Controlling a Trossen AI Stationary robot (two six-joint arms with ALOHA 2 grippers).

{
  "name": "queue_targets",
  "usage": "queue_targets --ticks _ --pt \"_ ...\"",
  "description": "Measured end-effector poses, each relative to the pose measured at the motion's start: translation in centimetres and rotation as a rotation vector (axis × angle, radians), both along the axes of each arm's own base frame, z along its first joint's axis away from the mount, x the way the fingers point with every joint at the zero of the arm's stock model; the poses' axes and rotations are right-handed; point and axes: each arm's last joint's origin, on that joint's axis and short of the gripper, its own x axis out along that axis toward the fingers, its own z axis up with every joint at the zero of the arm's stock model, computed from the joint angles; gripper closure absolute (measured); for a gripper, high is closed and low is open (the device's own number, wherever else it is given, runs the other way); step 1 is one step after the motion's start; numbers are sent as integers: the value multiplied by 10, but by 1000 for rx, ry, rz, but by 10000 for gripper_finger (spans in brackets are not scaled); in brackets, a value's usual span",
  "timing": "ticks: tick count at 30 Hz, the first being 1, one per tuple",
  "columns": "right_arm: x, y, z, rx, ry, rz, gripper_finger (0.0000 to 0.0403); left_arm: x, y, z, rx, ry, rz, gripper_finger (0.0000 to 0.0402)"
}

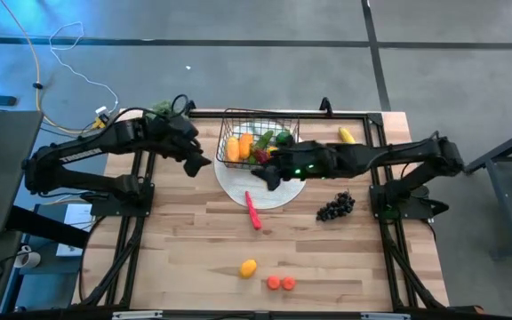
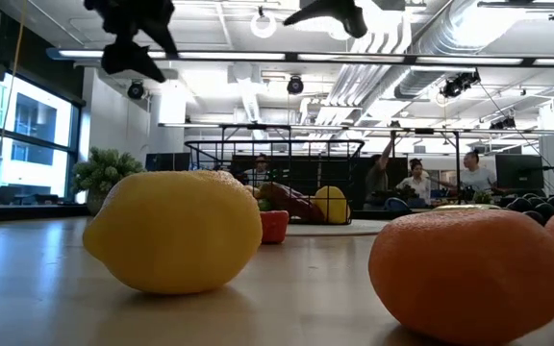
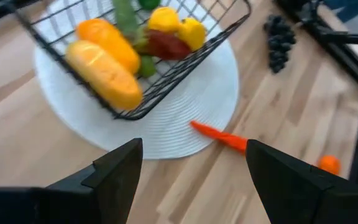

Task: Build produce basket
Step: Put the carrot into the wire basket

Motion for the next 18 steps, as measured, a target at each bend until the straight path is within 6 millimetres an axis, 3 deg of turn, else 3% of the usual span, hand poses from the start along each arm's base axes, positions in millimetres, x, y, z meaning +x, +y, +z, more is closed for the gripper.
queue_targets --ticks 7,18 --pt "29 6 -23 32 257 -8 147 -17 -5 -2 37 117 72 126" --pt "59 36 -85 138 483 22 147 -23 -5 -6 58 202 112 126"
